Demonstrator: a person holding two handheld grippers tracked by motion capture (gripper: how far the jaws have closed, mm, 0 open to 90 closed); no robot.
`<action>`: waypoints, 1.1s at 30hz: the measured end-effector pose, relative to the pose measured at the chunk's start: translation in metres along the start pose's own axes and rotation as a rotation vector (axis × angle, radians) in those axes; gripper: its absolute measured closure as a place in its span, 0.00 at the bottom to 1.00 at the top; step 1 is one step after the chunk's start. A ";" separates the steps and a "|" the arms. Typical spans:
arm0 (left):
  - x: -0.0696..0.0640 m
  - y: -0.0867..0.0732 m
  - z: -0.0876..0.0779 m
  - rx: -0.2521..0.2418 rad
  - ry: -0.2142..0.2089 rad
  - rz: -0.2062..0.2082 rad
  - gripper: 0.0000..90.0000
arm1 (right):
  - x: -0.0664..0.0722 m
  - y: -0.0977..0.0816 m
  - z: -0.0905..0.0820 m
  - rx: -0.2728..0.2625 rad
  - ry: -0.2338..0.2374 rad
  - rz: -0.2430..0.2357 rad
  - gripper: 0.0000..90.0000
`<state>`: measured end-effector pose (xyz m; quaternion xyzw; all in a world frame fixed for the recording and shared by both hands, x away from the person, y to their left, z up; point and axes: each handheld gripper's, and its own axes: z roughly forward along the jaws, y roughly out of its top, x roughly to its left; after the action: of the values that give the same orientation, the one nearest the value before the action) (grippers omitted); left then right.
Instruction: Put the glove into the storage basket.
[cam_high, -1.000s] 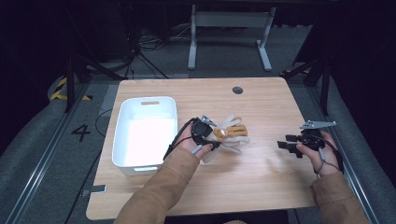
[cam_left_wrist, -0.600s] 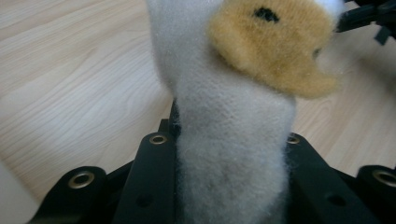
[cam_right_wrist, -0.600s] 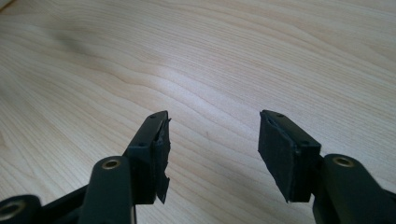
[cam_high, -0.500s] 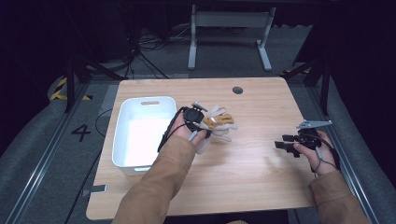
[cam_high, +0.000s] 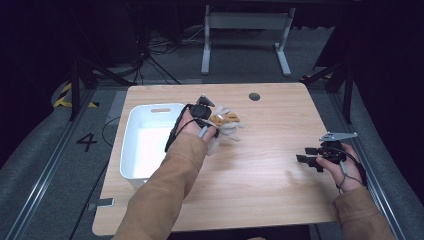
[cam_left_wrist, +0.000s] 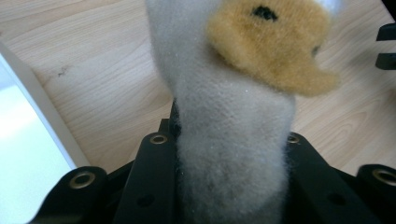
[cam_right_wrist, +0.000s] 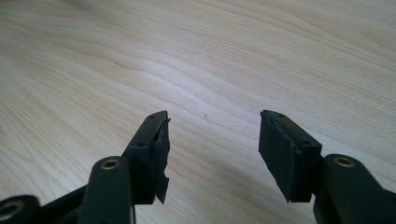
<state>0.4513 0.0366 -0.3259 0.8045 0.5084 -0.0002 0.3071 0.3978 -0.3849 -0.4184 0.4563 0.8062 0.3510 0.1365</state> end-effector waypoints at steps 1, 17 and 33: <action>0.001 0.001 -0.001 -0.001 0.000 -0.007 0.80 | 0.001 -0.001 -0.001 0.002 0.002 -0.002 0.48; 0.012 0.020 -0.001 0.076 0.059 -0.149 0.80 | 0.002 -0.004 -0.001 0.014 0.023 0.001 0.48; 0.017 0.022 -0.013 0.077 0.076 -0.224 0.79 | 0.005 -0.004 0.006 0.031 0.034 -0.007 0.48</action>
<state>0.4732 0.0506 -0.3100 0.7532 0.6061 -0.0234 0.2544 0.3958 -0.3792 -0.4254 0.4495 0.8154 0.3457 0.1166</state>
